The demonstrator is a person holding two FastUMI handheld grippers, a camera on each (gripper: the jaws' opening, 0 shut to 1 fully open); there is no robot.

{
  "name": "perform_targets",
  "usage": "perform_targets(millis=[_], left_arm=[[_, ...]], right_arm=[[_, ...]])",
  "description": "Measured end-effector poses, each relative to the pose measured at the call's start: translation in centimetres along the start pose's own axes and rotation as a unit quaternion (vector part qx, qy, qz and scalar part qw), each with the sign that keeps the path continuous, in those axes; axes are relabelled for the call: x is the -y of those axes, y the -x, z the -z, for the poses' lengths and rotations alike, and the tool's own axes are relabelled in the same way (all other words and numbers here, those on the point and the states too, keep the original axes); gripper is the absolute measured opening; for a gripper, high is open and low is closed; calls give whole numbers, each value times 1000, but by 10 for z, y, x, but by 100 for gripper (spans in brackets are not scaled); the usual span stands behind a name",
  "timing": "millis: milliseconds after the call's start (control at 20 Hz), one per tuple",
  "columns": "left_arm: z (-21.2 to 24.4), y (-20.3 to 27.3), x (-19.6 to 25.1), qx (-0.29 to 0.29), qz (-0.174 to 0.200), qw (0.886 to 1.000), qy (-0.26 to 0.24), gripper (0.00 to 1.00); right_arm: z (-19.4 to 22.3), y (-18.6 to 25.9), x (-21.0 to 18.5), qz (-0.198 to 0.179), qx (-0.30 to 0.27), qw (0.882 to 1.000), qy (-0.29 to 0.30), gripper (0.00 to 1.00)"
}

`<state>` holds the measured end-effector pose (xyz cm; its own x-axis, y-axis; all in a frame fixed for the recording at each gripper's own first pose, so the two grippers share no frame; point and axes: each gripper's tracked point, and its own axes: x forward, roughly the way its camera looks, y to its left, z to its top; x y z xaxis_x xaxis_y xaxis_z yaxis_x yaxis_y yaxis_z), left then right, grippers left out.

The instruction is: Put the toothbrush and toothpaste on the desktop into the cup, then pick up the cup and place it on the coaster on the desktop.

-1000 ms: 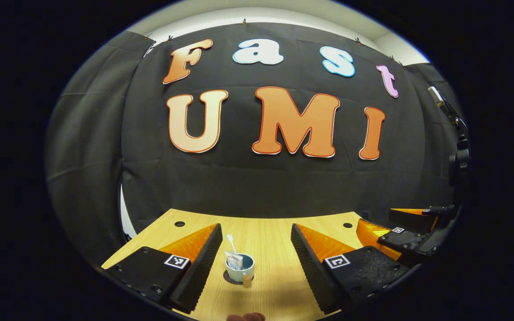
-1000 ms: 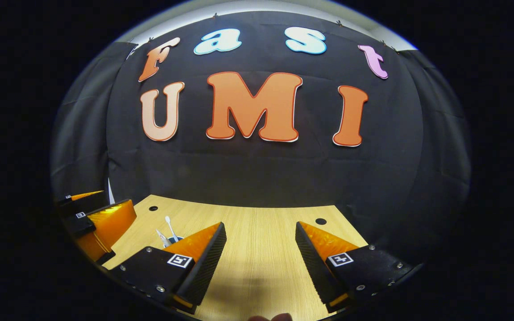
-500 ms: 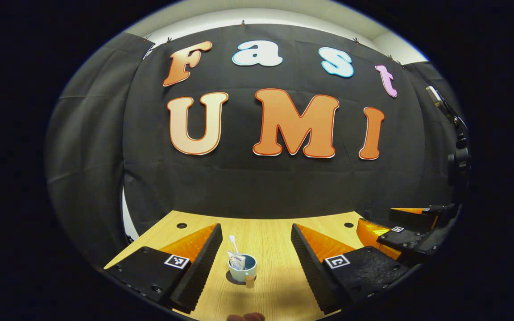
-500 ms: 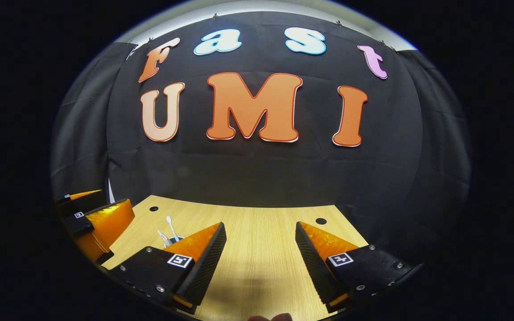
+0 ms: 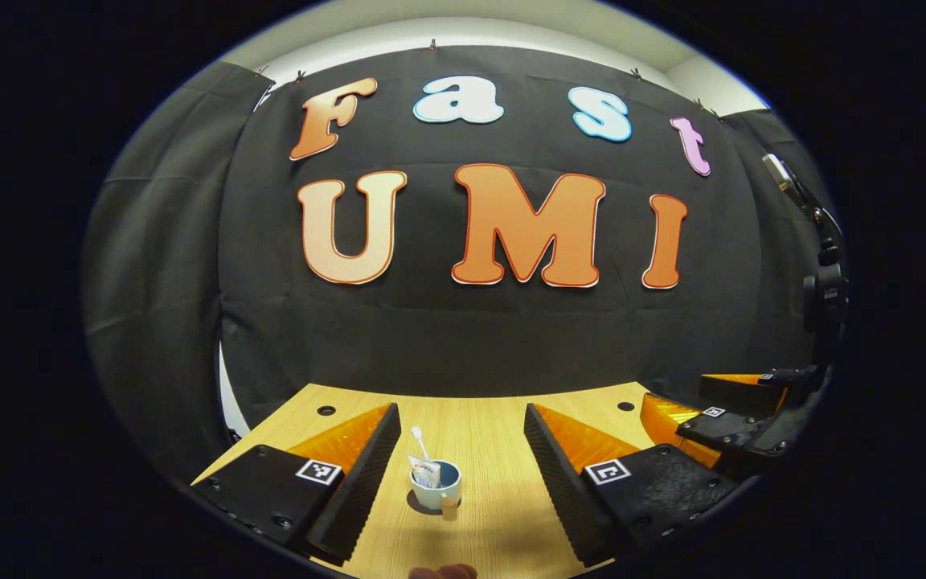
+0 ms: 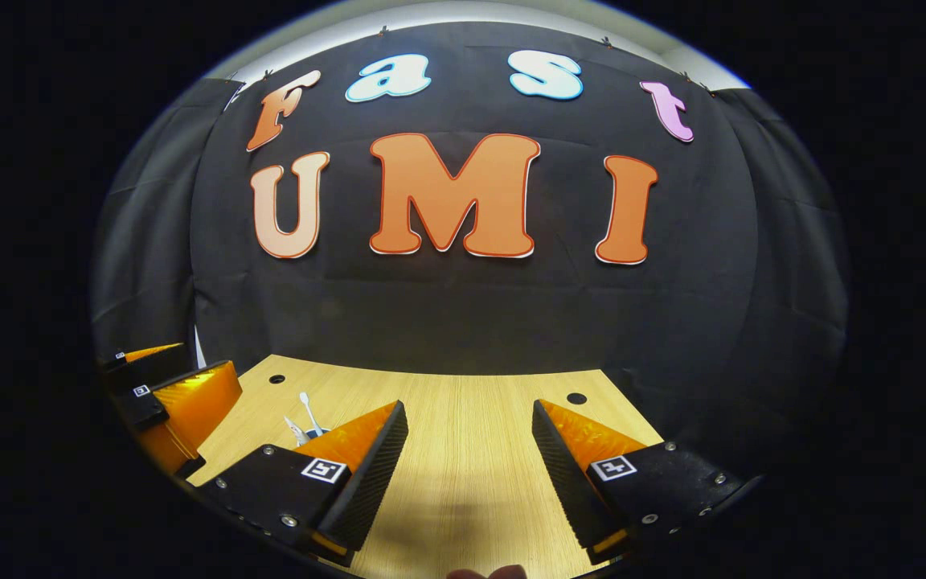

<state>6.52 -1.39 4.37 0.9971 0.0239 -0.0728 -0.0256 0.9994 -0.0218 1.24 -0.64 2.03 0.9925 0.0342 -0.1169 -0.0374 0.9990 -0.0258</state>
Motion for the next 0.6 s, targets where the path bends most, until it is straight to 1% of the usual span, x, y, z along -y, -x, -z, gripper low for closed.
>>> perform_targets(millis=[600], left_arm=[[-3,2,5,3,8,1000,0,94]], right_arm=[[-2,-1,7,5,8,1000,-2,94]])
